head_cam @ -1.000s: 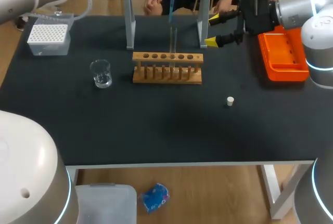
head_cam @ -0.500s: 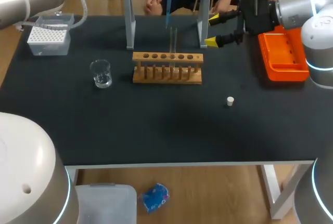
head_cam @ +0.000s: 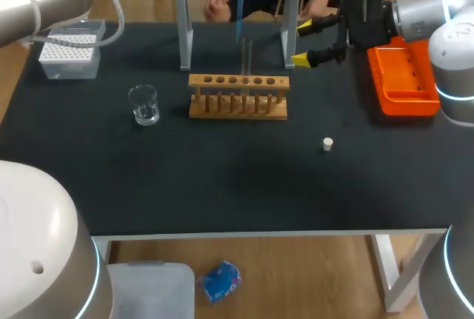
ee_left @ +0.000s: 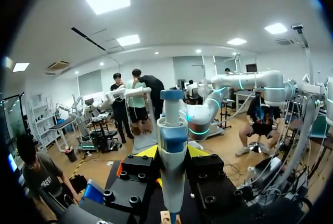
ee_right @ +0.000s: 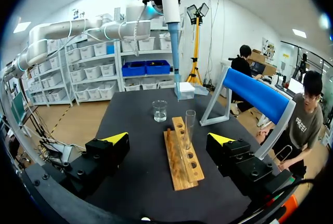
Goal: Invert the test tube, pick up the pipette, mount the tip to pipette, aspirate from beaker and dispense into the tube, eject the tip, return the pipette, and cap with the stopper.
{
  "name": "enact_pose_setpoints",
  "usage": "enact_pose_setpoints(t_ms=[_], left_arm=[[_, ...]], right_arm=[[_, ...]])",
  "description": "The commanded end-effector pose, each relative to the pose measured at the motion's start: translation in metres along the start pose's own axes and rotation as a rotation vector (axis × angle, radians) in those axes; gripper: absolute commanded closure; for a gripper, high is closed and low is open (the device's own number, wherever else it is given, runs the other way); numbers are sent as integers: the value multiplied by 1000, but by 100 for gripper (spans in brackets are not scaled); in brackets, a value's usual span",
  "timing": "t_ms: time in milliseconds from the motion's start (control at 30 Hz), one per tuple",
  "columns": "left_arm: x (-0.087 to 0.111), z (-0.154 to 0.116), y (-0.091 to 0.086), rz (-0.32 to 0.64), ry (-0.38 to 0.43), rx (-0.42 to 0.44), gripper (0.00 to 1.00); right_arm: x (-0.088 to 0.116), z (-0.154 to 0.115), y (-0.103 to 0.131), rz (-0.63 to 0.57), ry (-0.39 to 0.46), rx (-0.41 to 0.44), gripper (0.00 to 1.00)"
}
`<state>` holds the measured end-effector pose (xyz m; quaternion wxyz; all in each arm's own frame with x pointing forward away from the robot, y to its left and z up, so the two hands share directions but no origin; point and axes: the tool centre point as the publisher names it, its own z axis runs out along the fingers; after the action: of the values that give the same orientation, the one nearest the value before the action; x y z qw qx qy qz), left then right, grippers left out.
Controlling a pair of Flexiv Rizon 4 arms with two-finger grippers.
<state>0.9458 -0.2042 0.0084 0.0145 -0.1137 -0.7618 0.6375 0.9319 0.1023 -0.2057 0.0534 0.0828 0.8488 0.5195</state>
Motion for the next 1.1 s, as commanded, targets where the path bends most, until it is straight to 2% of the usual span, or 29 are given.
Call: enact_pose_setpoints(t_ms=[33, 233, 433, 733, 1100], left_arm=[[13, 6, 1, 4, -2, 6, 100], [38, 21, 0, 8, -19, 24, 100], [56, 34, 9, -8, -21, 33, 100], [65, 38, 21, -39, -5, 15, 100], [65, 38, 21, -39, -5, 15, 100]], right_arm=[[0, 0, 0, 0, -1, 2, 0], [0, 0, 0, 0, -1, 2, 0], [0, 0, 0, 0, -1, 2, 0], [0, 0, 0, 0, -1, 2, 0], [0, 0, 0, 0, -1, 2, 0]])
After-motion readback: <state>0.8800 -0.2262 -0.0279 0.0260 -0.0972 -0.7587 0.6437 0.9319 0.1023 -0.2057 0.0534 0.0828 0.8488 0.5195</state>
